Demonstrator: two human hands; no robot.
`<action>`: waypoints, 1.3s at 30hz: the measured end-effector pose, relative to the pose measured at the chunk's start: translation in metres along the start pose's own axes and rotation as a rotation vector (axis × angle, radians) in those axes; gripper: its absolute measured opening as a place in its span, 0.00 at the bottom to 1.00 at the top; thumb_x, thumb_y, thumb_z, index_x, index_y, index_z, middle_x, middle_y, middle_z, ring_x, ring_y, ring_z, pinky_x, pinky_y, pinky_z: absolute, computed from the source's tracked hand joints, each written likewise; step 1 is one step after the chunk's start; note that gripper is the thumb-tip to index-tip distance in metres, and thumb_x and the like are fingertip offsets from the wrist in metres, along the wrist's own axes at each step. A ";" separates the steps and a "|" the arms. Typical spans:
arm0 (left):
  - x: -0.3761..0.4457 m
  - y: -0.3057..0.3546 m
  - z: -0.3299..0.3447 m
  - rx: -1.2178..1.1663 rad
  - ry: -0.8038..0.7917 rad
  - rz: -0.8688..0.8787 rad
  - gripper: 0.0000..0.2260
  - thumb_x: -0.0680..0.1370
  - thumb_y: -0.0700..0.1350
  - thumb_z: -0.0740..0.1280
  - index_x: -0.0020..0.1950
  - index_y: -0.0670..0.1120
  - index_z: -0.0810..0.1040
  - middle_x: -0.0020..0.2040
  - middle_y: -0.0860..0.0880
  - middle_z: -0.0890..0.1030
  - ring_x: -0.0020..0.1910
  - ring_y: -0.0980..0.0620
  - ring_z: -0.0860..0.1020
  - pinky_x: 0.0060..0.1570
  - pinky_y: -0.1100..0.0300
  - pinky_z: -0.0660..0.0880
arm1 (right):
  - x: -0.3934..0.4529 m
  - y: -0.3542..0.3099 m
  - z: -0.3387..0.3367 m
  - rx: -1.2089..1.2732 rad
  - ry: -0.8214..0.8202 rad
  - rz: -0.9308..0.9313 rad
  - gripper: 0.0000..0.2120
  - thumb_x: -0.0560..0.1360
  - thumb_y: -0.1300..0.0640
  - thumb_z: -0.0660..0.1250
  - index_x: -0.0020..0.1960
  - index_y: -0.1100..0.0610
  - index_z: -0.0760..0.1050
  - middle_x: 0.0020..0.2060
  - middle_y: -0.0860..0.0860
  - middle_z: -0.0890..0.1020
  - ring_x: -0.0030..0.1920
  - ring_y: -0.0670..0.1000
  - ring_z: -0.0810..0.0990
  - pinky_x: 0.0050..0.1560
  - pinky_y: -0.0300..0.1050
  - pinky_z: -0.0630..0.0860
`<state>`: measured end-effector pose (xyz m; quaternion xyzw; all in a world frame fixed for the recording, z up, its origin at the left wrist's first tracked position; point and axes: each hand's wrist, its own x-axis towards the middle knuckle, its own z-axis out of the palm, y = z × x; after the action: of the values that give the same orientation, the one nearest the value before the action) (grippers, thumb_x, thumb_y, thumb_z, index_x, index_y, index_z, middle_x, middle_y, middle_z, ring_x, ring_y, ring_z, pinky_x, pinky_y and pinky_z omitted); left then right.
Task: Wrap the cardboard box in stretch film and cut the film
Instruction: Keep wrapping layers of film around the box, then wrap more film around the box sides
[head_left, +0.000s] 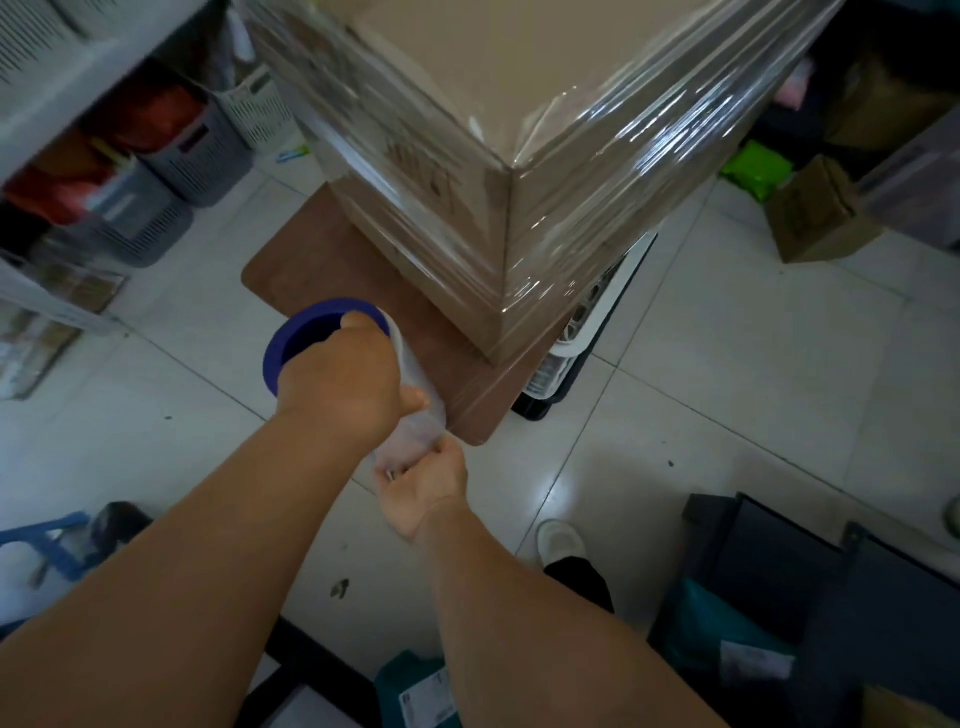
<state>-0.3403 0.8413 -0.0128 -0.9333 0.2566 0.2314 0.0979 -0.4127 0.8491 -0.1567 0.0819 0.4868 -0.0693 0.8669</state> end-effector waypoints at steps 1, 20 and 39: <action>0.000 0.000 0.000 0.014 0.009 -0.002 0.34 0.73 0.58 0.69 0.64 0.35 0.62 0.33 0.47 0.68 0.39 0.46 0.76 0.36 0.54 0.72 | 0.002 0.001 0.001 0.000 0.001 -0.004 0.15 0.79 0.53 0.51 0.51 0.57 0.74 0.37 0.53 0.77 0.36 0.49 0.74 0.39 0.41 0.68; 0.008 -0.026 0.007 0.013 0.060 0.075 0.33 0.75 0.52 0.69 0.68 0.37 0.57 0.40 0.46 0.72 0.40 0.45 0.78 0.37 0.53 0.76 | 0.021 0.013 0.021 0.056 0.005 -0.009 0.17 0.80 0.54 0.51 0.36 0.53 0.70 0.18 0.47 0.75 0.34 0.46 0.69 0.56 0.41 0.71; 0.042 -0.066 0.003 0.131 0.183 0.159 0.30 0.75 0.46 0.70 0.68 0.39 0.56 0.44 0.42 0.79 0.38 0.44 0.79 0.33 0.53 0.74 | 0.037 0.027 0.064 0.011 0.065 -0.032 0.19 0.82 0.51 0.47 0.49 0.60 0.73 0.41 0.54 0.74 0.48 0.51 0.74 0.61 0.43 0.69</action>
<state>-0.2747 0.8796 -0.0313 -0.9188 0.3523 0.1352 0.1161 -0.3350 0.8604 -0.1537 0.0808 0.5156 -0.0831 0.8489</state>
